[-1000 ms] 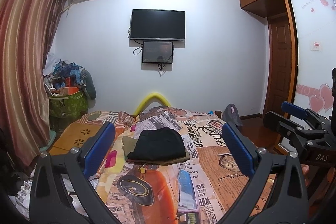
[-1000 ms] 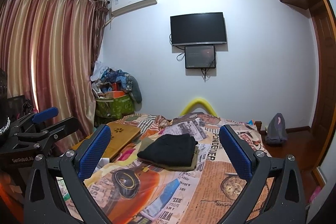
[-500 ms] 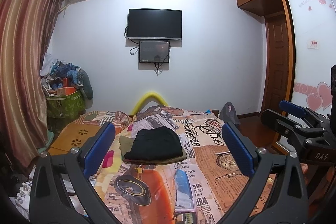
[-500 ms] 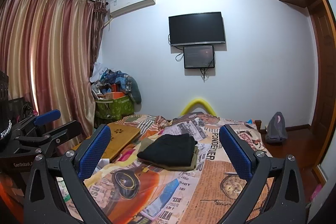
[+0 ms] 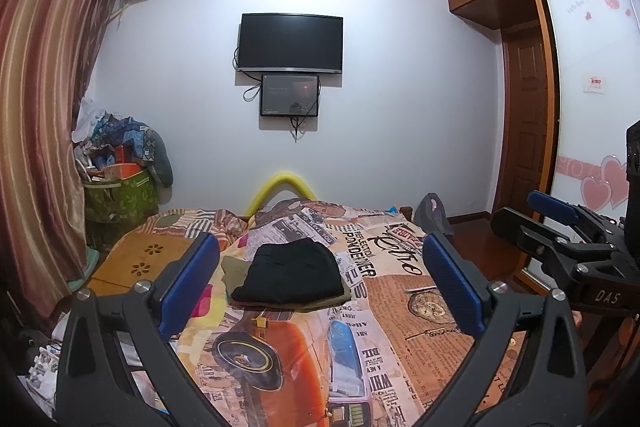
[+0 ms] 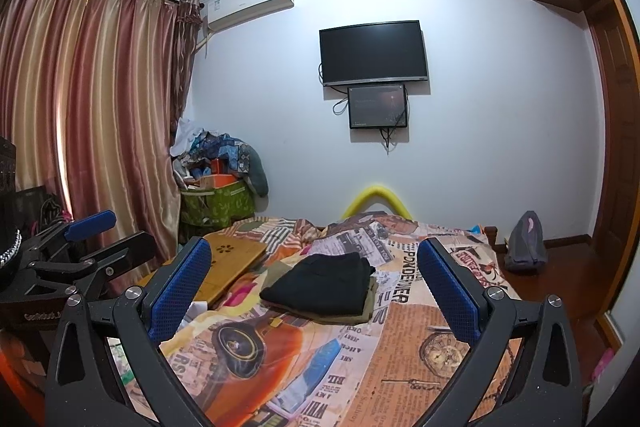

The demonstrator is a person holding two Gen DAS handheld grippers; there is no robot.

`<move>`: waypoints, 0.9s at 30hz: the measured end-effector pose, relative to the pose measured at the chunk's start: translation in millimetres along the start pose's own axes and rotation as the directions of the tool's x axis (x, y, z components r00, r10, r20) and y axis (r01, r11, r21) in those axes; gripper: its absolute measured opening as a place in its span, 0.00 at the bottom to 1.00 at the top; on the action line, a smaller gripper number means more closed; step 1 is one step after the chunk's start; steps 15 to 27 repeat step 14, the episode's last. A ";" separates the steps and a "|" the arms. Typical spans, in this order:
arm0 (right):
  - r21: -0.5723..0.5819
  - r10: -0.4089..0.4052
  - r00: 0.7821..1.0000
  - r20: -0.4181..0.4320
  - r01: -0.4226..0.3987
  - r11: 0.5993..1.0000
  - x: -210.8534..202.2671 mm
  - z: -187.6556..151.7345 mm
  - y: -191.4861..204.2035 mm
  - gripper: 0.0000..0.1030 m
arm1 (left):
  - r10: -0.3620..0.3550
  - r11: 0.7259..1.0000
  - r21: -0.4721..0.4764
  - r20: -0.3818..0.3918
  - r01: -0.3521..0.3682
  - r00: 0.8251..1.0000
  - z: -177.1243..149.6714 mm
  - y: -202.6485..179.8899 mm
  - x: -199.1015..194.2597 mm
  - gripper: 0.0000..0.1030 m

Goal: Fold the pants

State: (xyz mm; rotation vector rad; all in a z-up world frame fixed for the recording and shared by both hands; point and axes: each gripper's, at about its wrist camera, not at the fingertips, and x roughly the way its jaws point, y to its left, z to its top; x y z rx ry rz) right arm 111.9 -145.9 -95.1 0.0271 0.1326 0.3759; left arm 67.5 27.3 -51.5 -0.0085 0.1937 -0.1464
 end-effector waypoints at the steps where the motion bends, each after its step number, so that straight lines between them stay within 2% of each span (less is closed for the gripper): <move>1: 0.001 0.000 1.000 -0.002 0.000 1.000 0.6 -0.4 -0.1 1.00 | -0.002 1.000 0.002 -0.001 0.002 1.000 -0.3 -0.3 0.1 1.00; 27: -0.002 0.001 1.000 -0.014 -0.001 1.000 1.6 -3.8 1.0 1.00 | -0.011 1.000 -0.001 -0.021 0.011 1.000 -0.5 -0.2 4.5 1.00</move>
